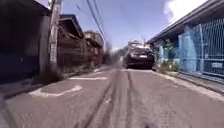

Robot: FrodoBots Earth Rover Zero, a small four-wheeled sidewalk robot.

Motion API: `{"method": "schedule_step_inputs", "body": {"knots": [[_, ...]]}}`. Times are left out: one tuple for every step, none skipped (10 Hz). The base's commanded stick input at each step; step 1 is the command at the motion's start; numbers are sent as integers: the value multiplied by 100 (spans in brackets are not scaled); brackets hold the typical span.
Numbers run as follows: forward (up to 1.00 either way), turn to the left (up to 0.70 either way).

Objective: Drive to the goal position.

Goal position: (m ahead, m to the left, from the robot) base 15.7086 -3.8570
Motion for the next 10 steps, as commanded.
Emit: {"method": "schedule_step_inputs", "body": {"knots": [[99, 0], [99, 0], [99, 0], [99, 0], [99, 0], [99, 0], [99, 0], [98, 0], [98, 0], [98, 0]]}}
